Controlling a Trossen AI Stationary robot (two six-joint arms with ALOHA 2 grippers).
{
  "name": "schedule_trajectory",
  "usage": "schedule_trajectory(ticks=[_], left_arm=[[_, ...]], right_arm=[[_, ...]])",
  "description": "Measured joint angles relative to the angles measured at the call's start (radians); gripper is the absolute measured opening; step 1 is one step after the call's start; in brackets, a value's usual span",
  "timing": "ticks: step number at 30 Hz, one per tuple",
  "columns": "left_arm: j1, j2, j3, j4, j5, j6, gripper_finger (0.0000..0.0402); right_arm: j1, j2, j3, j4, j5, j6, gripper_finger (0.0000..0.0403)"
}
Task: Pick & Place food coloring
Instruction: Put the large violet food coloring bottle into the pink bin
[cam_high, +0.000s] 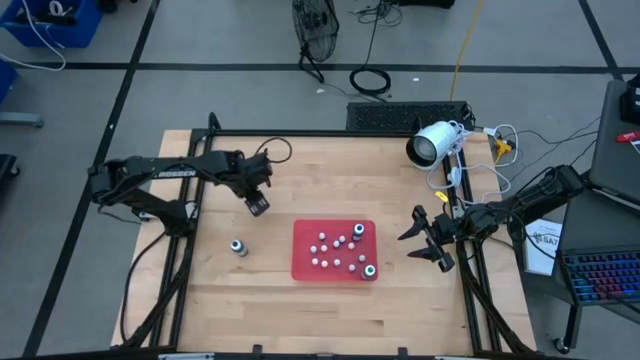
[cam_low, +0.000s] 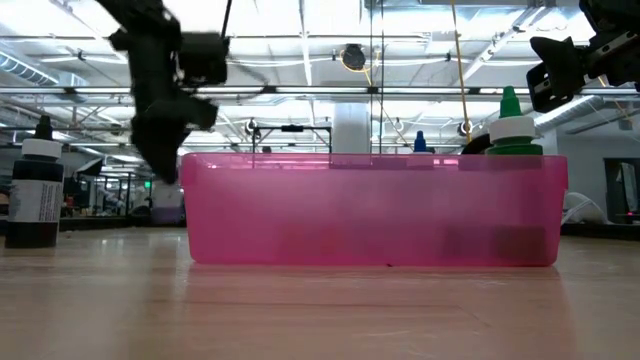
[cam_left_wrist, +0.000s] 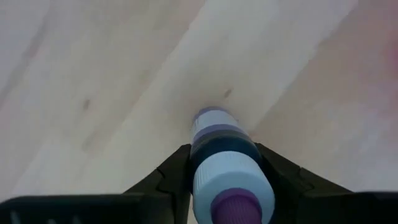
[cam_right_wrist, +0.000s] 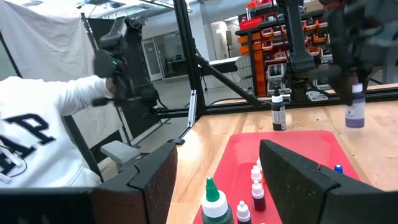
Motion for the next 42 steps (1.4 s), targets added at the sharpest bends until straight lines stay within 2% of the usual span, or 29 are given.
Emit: schedule_trajectory(ticks=[6, 11, 18, 24, 28, 42], left_arm=[[-0.143, 0.000, 0.217, -0.044, 0.031, -0.004, 0.0141], [-0.301, 0.024, 0.398, -0.045, 0.000, -0.041, 0.0141], [-0.438, 0.203, 0.520, -0.057, -0.033, -0.041, 0.0141], [-0.460, 0.390, 0.616, -0.109, -0.026, 0.019, 0.0141], [-0.458, 0.472, 0.638, -0.126, -0.026, 0.058, 0.0141], [-0.417, 0.597, 0.638, -0.129, -0.026, 0.091, 0.0141]], right_arm=[[0.000, 0.000, 0.000, 0.000, 0.000, 0.000, 0.0218], [0.000, 0.000, 0.000, 0.000, 0.000, 0.000, 0.0217], [0.000, 0.000, 0.000, 0.000, 0.000, 0.000, 0.0216], [0.000, 0.000, 0.000, 0.000, 0.000, 0.000, 0.0216], [0.000, 0.000, 0.000, 0.000, 0.000, 0.000, 0.0216], [0.000, 0.000, 0.000, 0.000, 0.000, 0.000, 0.0219]])
